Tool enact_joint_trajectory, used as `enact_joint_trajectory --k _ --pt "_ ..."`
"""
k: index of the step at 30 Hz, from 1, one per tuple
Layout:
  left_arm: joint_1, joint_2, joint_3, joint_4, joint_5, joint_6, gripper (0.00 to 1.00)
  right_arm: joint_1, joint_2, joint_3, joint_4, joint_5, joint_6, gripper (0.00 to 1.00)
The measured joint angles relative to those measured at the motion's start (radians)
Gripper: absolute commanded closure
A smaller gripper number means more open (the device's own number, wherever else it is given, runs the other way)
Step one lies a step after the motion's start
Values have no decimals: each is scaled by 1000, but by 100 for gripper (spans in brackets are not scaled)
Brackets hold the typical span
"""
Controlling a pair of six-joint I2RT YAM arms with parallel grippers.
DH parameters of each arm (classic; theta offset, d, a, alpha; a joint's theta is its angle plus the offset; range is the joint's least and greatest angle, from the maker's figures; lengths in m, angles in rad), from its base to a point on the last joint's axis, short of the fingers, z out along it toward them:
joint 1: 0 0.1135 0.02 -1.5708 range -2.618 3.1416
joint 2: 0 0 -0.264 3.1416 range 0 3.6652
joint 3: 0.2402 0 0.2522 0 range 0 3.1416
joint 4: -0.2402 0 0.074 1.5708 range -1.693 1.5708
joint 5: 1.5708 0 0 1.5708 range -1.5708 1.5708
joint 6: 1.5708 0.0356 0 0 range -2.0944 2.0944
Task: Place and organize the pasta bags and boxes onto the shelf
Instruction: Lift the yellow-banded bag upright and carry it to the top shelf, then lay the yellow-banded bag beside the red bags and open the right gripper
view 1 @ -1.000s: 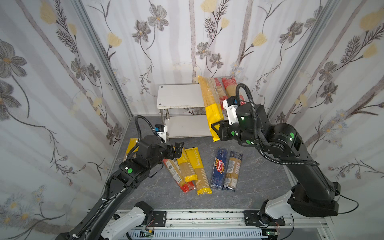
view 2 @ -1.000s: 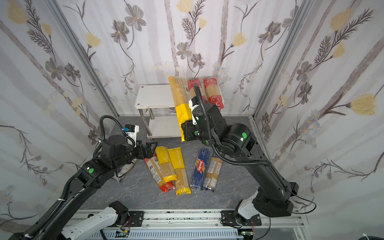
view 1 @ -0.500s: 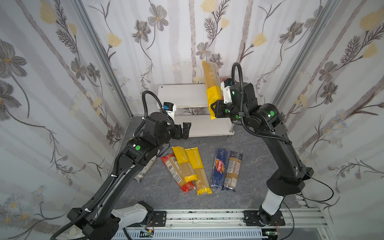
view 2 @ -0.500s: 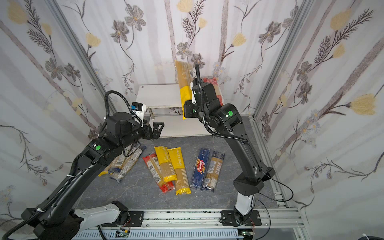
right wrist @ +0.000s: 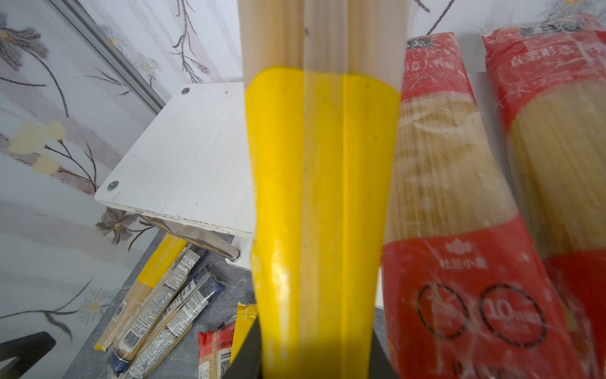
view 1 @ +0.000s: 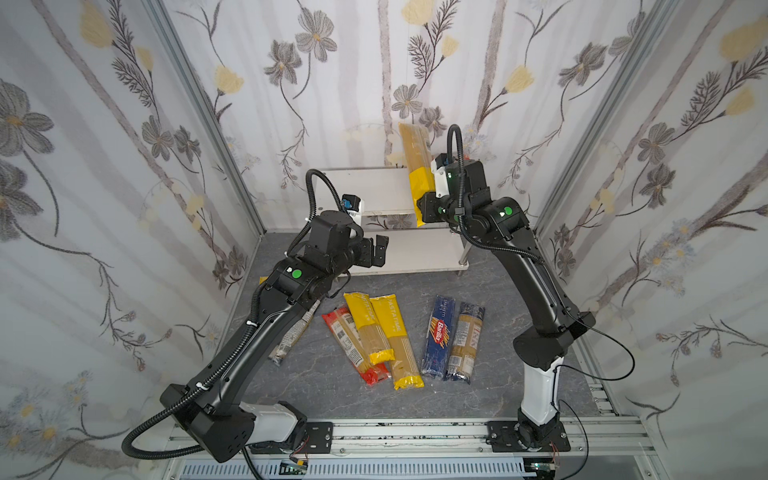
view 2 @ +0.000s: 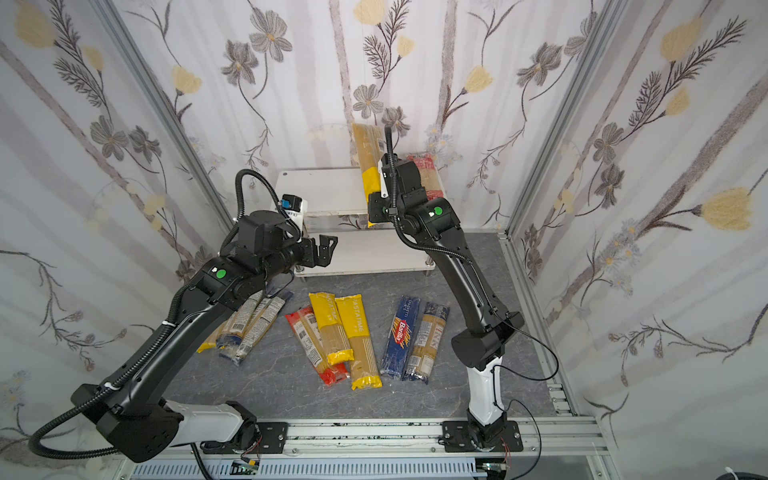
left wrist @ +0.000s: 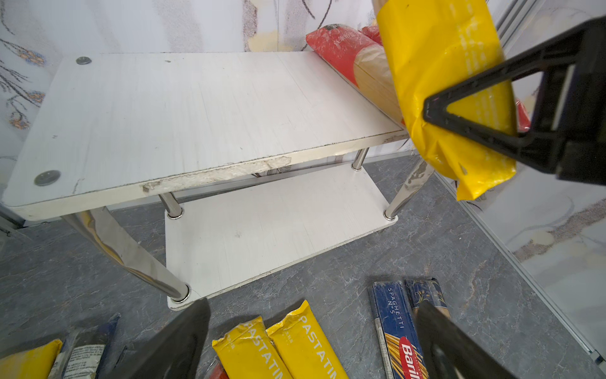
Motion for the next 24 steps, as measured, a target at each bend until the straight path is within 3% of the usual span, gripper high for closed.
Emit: enact_joint_trajectory --k 5,11,19,24 --pt "0 37 35 1 -7 -11 0 -10 51 8 9 -9 -24 93" --pt "0 51 47 0 -16 -27 0 -13 75 13 22 11 -46 78" --pt "0 33 35 -2 -36 -40 0 -13 96 17 92 55 -49 38" --pt "0 5 11 -5 -48 -44 0 -10 97 20 157 78 -49 27"
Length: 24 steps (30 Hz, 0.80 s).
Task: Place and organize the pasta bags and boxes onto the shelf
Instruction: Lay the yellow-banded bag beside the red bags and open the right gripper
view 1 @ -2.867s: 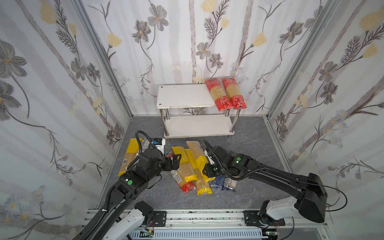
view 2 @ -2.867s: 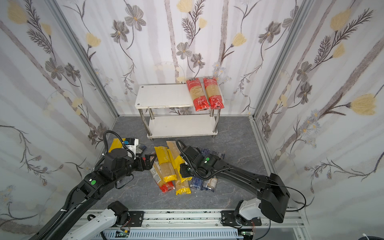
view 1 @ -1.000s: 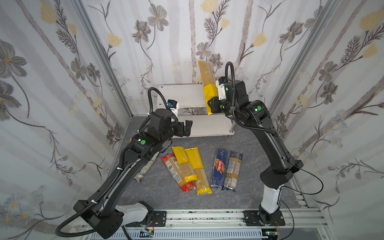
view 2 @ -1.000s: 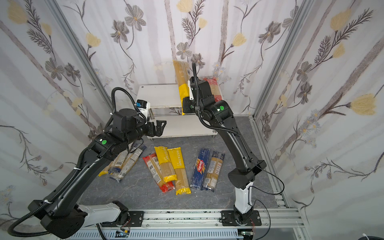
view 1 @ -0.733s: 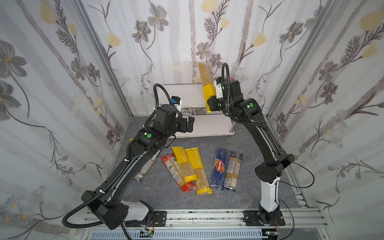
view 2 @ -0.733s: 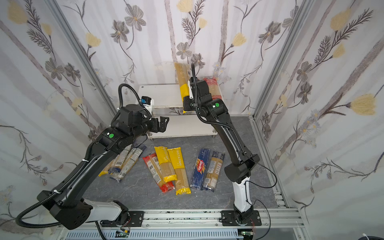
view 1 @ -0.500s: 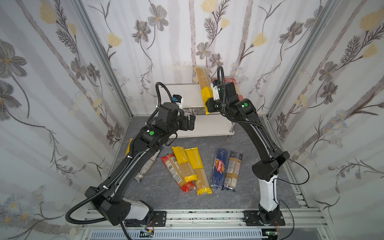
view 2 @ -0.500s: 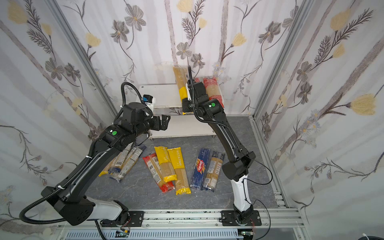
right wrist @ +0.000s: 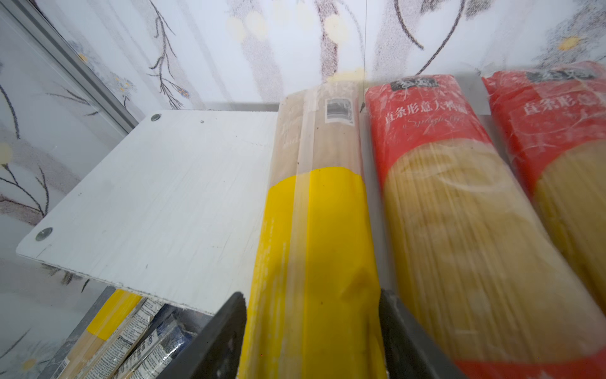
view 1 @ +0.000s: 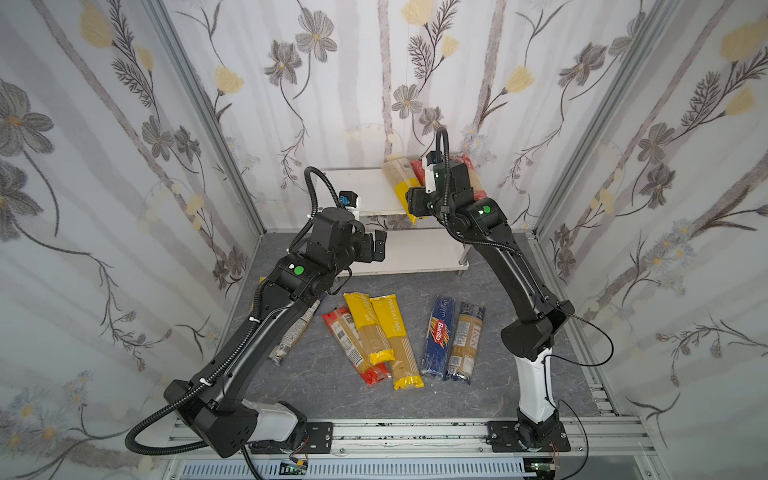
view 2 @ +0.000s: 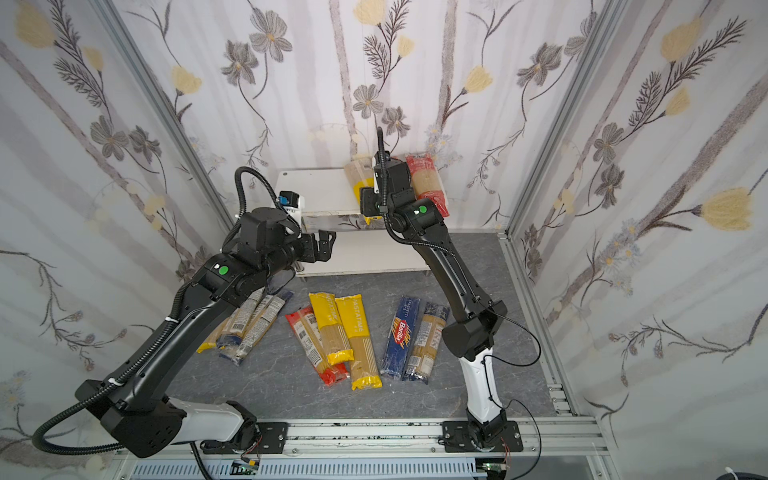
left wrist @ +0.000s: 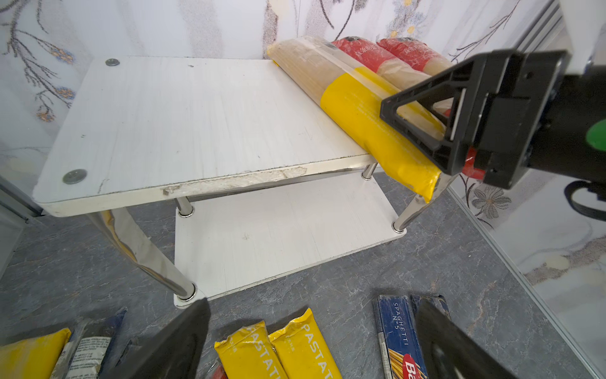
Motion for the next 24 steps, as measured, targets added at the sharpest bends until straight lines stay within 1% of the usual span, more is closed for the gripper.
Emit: enact_joint_trajectory --k 4,10,19,22,23,24 --pt "0 -25 -16 -2 -7 -10 0 5 -13 0 14 3 0 22" --pt "-1 -61 -54 -3 -6 -33 0 13 -105 0 14 1 0 13" --pt "-1 -87 -79 -8 -12 -49 0 15 -286 -3 -43 11 -5 8" --pt "-1 -88 -90 -7 -8 -63 0 20 -360 -60 -91 48 -8 4" --pt "-1 -89 -101 -4 -2 -70 0 25 -395 -106 -106 70 -8 1" --pt "-1 -95 -122 1 5 -77 0 31 -431 -161 -120 90 -7 0"
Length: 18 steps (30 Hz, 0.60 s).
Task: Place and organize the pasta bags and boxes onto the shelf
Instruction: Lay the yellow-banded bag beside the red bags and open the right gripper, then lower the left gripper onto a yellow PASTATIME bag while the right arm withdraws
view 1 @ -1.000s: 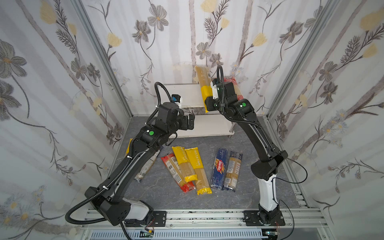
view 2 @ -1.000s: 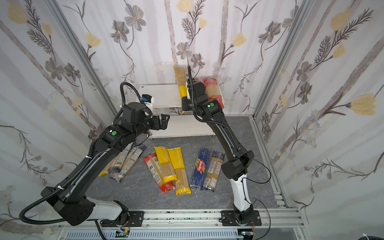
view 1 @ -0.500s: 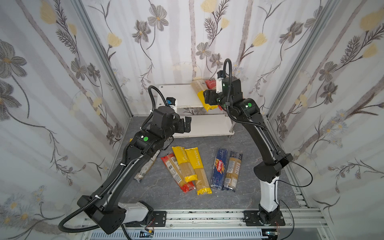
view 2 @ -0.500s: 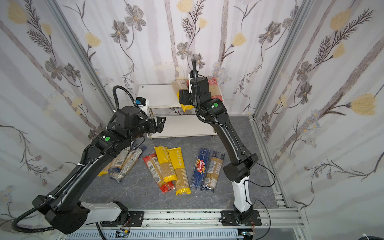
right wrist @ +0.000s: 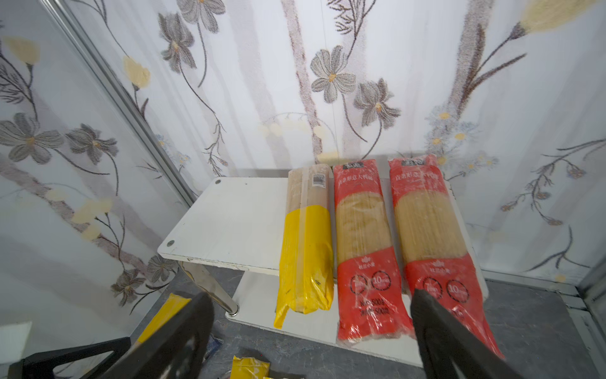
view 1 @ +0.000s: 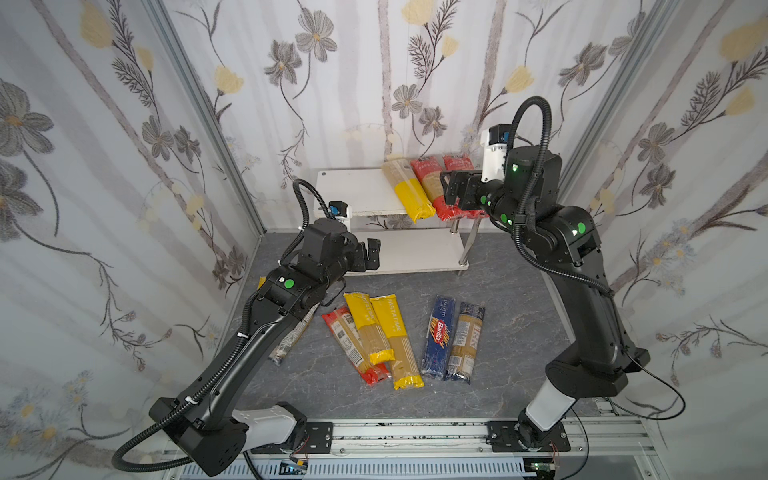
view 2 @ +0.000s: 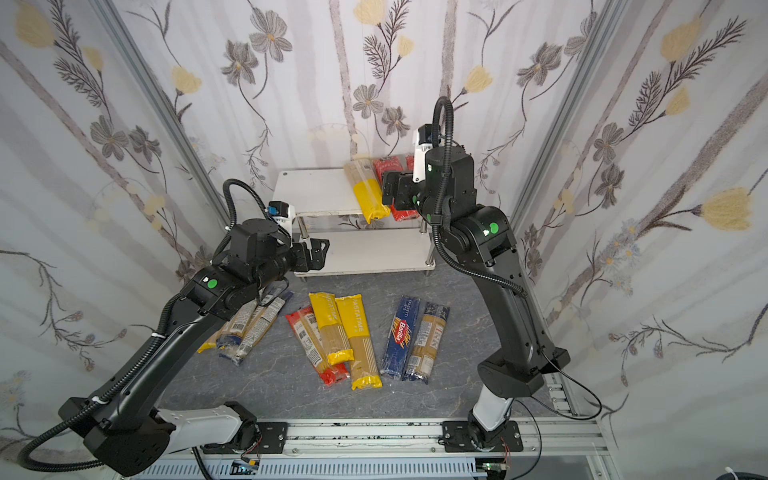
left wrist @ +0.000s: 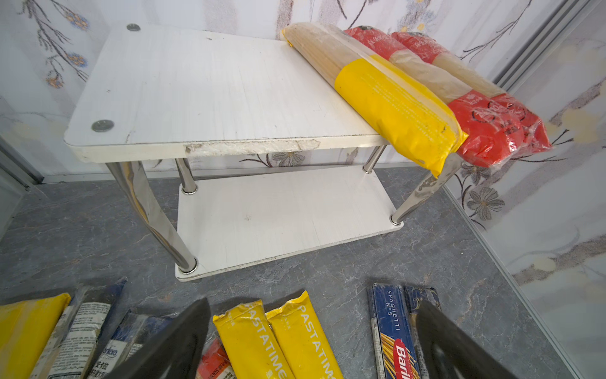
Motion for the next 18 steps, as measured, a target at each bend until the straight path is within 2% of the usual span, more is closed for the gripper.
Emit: enact_joint_trajectory --k 4,9,14,18 --pt "-11 -54 -94 0 15 -46 0 36 -175 -280 -40 76 27 0" --pt "-56 -120 -249 9 13 -132 0 68 -395 -563 -69 139 131 0" --pt "-125 -203 -451 8 -26 -291 0 99 -555 -797 -81 152 227 0" --pt "-189 -241 -581 5 -65 -439 0 101 -628 -924 -87 146 251 0"
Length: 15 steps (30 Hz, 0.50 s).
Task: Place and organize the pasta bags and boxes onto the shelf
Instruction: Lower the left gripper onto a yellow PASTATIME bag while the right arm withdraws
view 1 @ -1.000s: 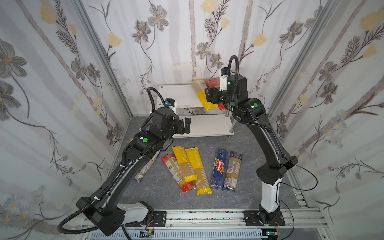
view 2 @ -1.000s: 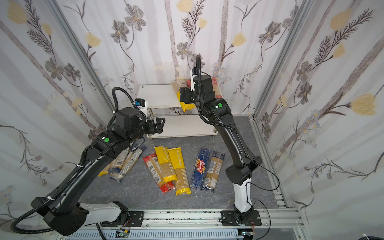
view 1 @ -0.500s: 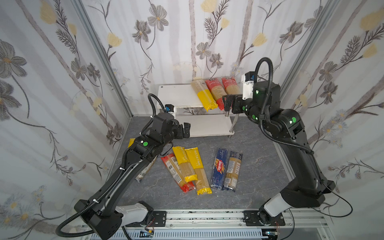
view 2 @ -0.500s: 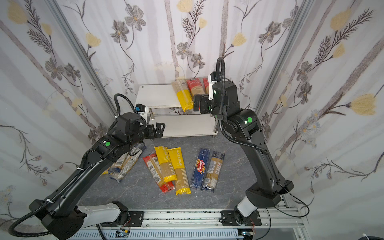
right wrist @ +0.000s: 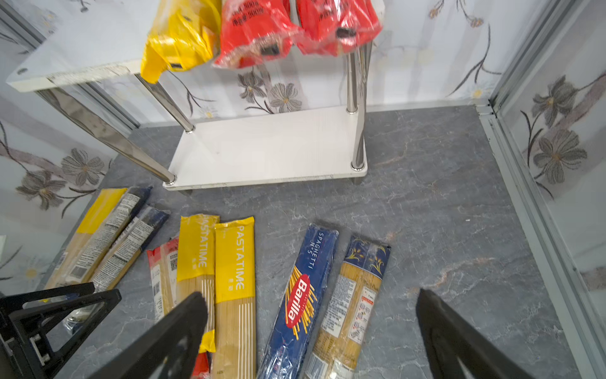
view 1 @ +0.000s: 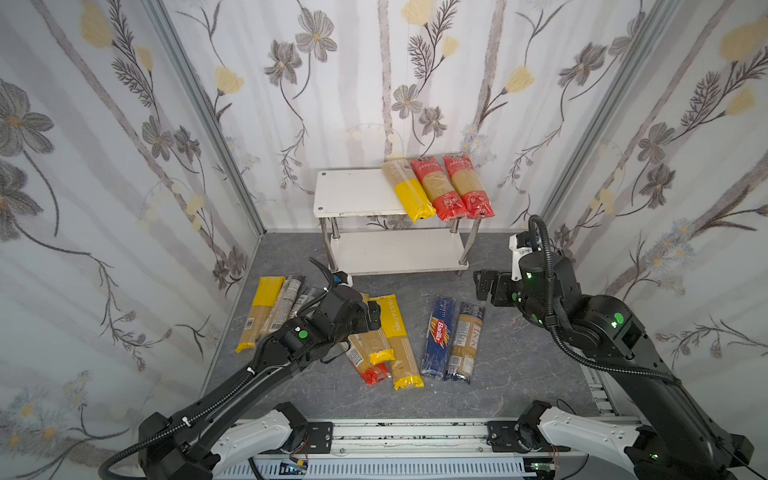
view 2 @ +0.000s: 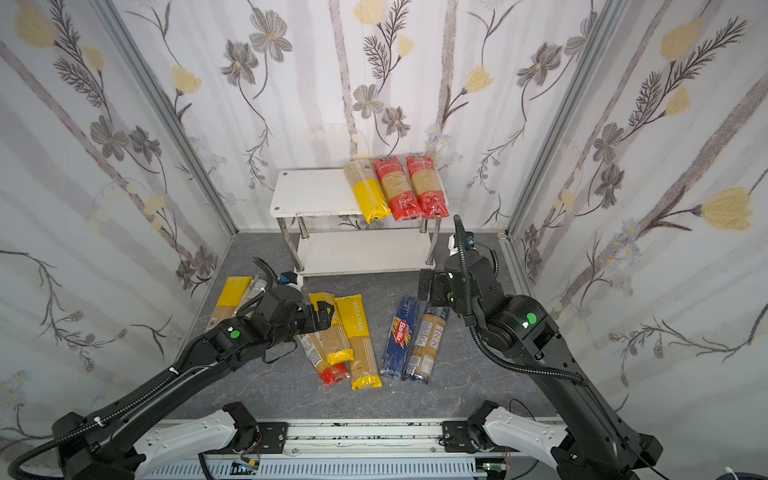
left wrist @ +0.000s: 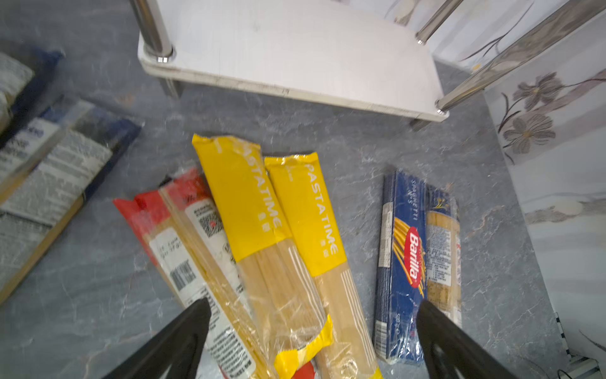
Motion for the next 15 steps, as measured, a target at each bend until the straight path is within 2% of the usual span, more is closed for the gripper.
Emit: enact_joint_trajectory --k 6,11,15 --pt "-91 87 -51 3 -59 -171 0 -2 -3 -35 7 -13 -5 0" --pt "-147 220 -51 9 -83 -254 0 -11 -20 -87 17 -36 -8 0" --pt "-156 300 -56 9 -88 -301 0 -19 -74 -154 21 -67 -1 0"
